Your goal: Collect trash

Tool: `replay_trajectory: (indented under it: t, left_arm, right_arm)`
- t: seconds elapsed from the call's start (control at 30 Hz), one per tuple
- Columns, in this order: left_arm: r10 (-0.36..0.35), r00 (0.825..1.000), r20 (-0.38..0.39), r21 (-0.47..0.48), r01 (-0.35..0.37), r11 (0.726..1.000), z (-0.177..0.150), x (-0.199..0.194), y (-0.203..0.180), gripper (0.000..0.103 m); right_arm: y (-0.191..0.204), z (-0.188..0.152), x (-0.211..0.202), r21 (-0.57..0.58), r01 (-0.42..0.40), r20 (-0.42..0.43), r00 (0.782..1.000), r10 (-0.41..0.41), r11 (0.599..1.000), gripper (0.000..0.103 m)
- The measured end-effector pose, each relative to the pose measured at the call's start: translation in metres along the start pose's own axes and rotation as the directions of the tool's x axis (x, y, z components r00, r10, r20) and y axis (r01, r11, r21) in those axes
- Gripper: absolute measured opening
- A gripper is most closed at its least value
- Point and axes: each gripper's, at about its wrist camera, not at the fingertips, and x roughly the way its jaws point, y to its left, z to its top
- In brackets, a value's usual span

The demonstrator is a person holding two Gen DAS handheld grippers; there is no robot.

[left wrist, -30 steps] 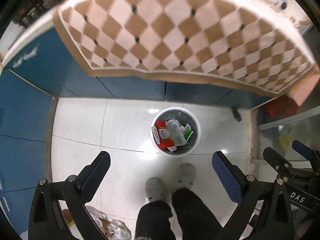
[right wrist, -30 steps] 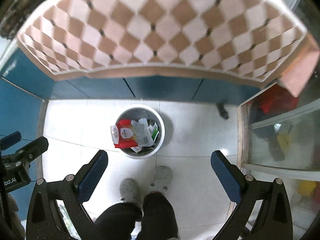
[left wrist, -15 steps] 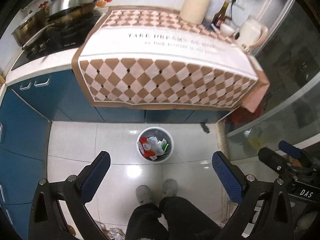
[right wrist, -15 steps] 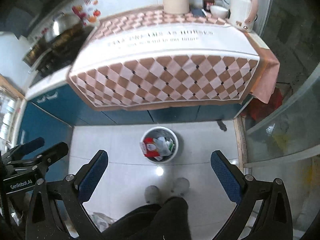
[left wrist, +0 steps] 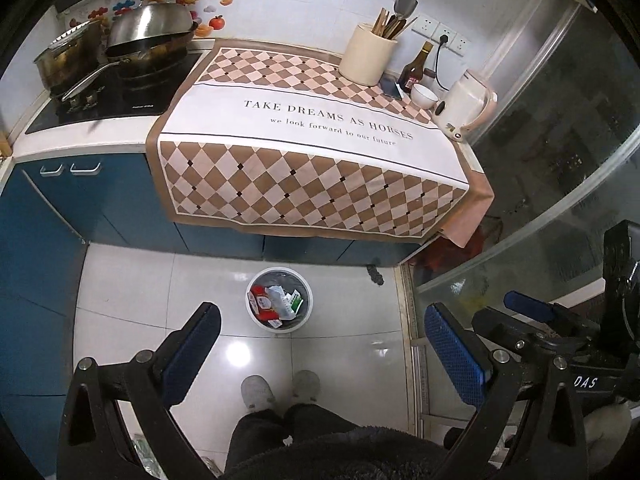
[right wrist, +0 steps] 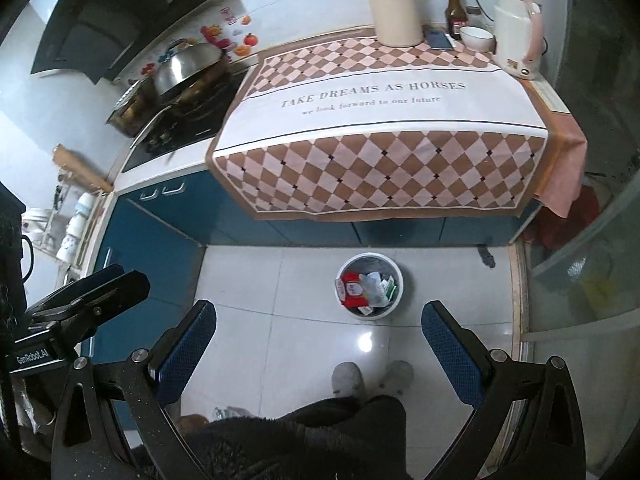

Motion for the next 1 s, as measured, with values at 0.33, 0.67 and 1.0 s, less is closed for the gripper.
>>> replay_trajectory:
  t: [0.33,0.67,1.0]
  left_arm:
    - [0.006,1.0,-0.023,-0.012,-0.006,1.0,-0.009,0.001,-0.002,0.103]
    - [0.004,0.999,-0.049,-0.015,-0.005,1.0,-0.011,0.006,-0.004,0.103]
    - [-0.003,0.998,-0.056,-0.012,0.002,1.0,-0.009,0.01,-0.009,0.103]
  right_arm:
    - [-0.012,-0.003,0.003,-0.014,-0.045,-0.035,0.998,0.045,0.999,0.103]
    - [-0.018,0.001,0.01,-0.02,-0.058,-0.059,0.997,0.057,0.998,0.103]
    - [-0.02,0.002,0.013,-0.011,-0.076,-0.071,0.995,0.075,0.997,0.103]
